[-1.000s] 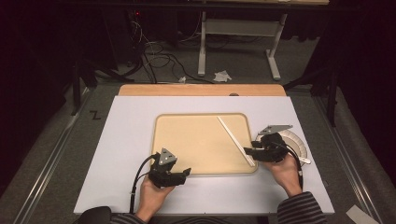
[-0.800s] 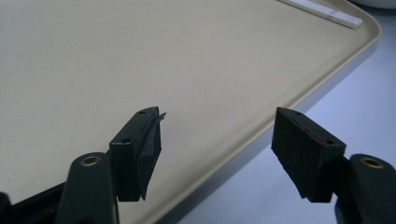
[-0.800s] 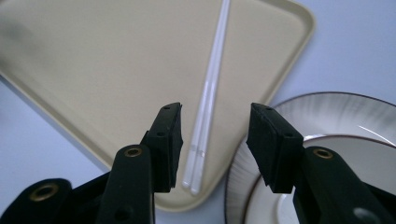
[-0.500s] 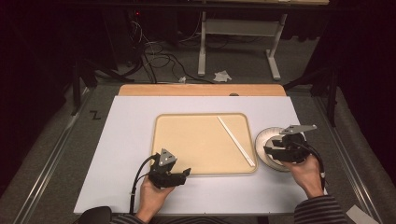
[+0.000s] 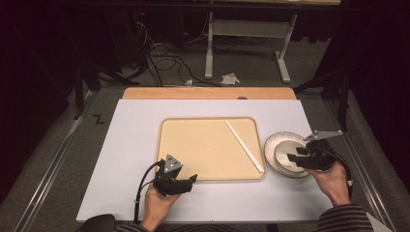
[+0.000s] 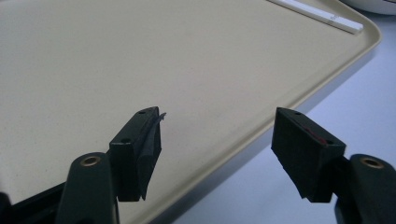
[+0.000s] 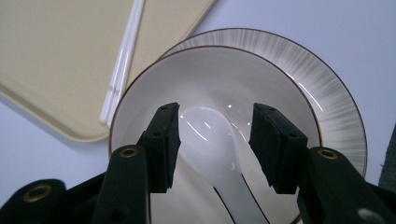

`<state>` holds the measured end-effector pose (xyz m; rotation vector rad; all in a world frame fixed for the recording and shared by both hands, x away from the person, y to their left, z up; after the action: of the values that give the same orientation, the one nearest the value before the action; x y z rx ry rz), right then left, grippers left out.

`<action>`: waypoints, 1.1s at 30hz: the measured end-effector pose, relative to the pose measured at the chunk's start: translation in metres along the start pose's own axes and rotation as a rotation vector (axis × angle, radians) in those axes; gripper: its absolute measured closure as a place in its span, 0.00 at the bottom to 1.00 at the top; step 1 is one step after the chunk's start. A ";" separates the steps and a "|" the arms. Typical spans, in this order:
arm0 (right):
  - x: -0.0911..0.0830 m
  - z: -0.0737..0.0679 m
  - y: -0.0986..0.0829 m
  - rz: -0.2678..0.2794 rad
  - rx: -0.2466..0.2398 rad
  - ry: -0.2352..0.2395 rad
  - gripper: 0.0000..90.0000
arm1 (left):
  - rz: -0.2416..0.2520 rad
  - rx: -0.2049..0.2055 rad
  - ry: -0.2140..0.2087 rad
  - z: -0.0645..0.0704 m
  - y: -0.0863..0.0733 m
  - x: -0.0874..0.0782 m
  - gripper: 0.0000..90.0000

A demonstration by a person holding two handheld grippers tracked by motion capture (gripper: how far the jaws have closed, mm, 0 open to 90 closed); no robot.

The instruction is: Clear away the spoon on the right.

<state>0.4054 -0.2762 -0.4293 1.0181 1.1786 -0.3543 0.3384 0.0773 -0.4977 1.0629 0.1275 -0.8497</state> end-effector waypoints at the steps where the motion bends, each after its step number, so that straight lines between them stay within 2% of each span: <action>1: -0.001 0.003 -0.002 -0.001 0.004 0.003 0.60 | 0.002 -0.001 0.001 0.000 0.000 0.000 0.37; 7: -0.005 0.019 -0.014 -0.029 0.024 -0.012 0.61 | 0.000 -0.002 0.005 0.000 -0.001 0.001 0.37; 14: -0.008 0.029 -0.021 -0.055 0.040 -0.037 0.63 | 0.009 -0.004 0.004 0.001 0.000 -0.002 0.37; 19: -0.012 0.033 -0.024 -0.094 0.021 -0.055 0.64 | 0.004 0.001 0.007 0.000 -0.001 -0.002 0.37; 24: -0.013 0.039 -0.028 -0.148 0.020 -0.044 0.67 | 0.000 0.002 0.007 0.001 -0.001 -0.001 0.37; 33: -0.010 0.044 -0.031 -0.198 0.019 -0.035 0.78 | 0.006 -0.003 0.005 0.001 0.000 -0.002 0.37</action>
<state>0.4055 -0.3306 -0.4341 0.9098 1.2496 -0.5378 0.3368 0.0774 -0.4968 1.0626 0.1296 -0.8409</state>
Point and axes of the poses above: each handheld gripper's, and its own axes: x roughly forward along the jaws, y roughly out of its top, z roughly to its right, the point moved 1 cm from there along x, roughly forward along the jaws, and after that the axes turned 12 degrees about -z, right-handed, at the moved point
